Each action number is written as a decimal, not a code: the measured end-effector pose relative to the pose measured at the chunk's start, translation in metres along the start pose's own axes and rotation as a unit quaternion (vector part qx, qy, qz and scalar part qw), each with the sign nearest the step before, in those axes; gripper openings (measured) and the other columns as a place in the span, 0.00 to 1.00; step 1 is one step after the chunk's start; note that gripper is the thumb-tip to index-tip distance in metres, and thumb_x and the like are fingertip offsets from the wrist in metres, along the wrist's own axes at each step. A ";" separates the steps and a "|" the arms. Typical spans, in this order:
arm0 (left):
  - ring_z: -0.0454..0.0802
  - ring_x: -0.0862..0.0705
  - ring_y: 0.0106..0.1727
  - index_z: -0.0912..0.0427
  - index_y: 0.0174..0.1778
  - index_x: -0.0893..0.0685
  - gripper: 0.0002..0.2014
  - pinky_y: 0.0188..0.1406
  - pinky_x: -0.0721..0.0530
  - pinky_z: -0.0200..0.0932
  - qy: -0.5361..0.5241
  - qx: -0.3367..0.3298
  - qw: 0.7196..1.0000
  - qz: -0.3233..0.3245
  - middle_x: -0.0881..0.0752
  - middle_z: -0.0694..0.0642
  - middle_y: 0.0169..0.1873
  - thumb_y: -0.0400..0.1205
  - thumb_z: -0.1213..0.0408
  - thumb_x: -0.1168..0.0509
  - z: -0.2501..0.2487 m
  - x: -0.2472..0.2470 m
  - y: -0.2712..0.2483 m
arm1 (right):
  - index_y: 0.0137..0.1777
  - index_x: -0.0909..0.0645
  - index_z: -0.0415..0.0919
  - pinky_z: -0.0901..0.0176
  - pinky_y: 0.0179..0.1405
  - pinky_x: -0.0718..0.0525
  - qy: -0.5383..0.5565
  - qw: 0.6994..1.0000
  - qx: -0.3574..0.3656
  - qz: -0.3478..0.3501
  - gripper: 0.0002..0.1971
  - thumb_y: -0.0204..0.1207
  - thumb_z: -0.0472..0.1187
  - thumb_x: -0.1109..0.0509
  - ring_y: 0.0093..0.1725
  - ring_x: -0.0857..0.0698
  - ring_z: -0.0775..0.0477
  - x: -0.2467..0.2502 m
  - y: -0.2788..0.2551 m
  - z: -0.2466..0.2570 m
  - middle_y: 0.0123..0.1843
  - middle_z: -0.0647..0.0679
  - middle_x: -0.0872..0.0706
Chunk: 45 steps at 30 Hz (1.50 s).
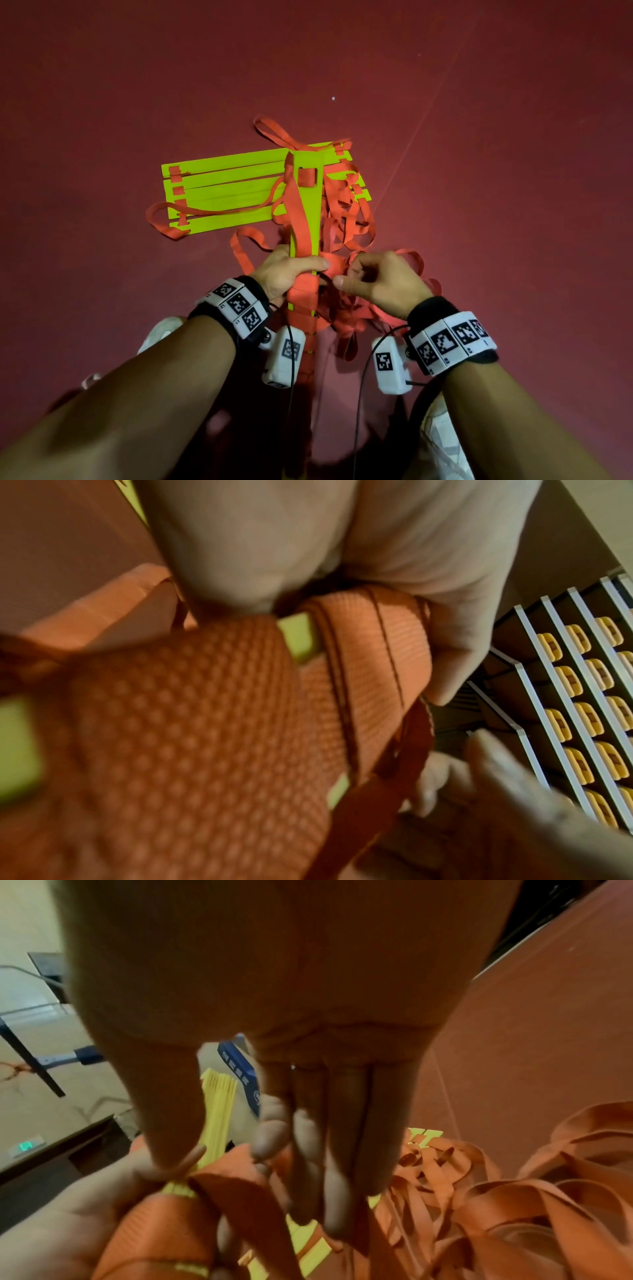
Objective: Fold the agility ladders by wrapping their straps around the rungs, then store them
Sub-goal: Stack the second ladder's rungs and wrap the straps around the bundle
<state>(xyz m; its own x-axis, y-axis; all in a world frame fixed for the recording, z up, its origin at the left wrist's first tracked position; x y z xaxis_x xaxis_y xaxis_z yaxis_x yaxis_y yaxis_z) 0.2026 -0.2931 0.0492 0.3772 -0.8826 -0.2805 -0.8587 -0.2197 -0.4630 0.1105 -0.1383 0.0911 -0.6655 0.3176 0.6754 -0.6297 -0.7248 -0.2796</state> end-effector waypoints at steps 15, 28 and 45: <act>0.60 0.07 0.43 0.63 0.45 0.09 0.05 0.47 0.11 0.61 -0.023 0.009 1.000 0.016 0.07 0.65 0.47 0.79 0.75 0.29 -0.007 0.007 0.001 | 0.40 0.14 0.28 0.62 0.32 0.21 0.201 0.974 -0.101 -0.016 0.20 0.68 0.48 0.18 0.33 0.21 0.46 0.014 -0.007 -0.046 0.34 0.34 0.16; 0.52 0.09 0.32 0.67 0.39 0.07 0.06 0.25 0.14 0.39 -0.031 0.008 0.998 0.052 0.08 0.64 0.38 0.74 0.72 0.30 -0.016 0.007 -0.001 | 0.42 0.09 0.47 0.48 0.47 0.12 -0.078 0.936 -0.240 -0.244 0.22 0.69 0.67 0.27 0.45 0.11 0.33 0.025 -0.012 -0.069 0.38 0.42 0.09; 0.50 0.13 0.26 0.58 0.30 0.07 0.07 0.24 0.17 0.41 -0.025 0.018 0.997 0.074 0.11 0.61 0.27 0.69 0.66 0.31 -0.027 0.006 -0.008 | 0.82 0.34 0.49 0.54 0.61 0.15 0.052 0.990 -0.121 -0.052 0.47 0.58 0.35 0.25 0.67 0.19 0.44 0.016 -0.009 -0.040 0.77 0.45 0.27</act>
<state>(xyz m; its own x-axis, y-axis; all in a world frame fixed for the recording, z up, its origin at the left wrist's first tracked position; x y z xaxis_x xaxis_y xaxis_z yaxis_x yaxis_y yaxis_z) 0.2028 -0.3076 0.0737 0.2646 -0.8820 -0.3899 -0.8934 -0.0719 -0.4436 0.0896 -0.1022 0.0772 -0.6212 0.4536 0.6390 -0.7665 -0.5213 -0.3751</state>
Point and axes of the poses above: each hand's wrist, its own y-axis towards the middle knuckle, its own x-axis out of the back of the hand, z = x × y, the point moved 3 cm from there along y, towards the middle knuckle
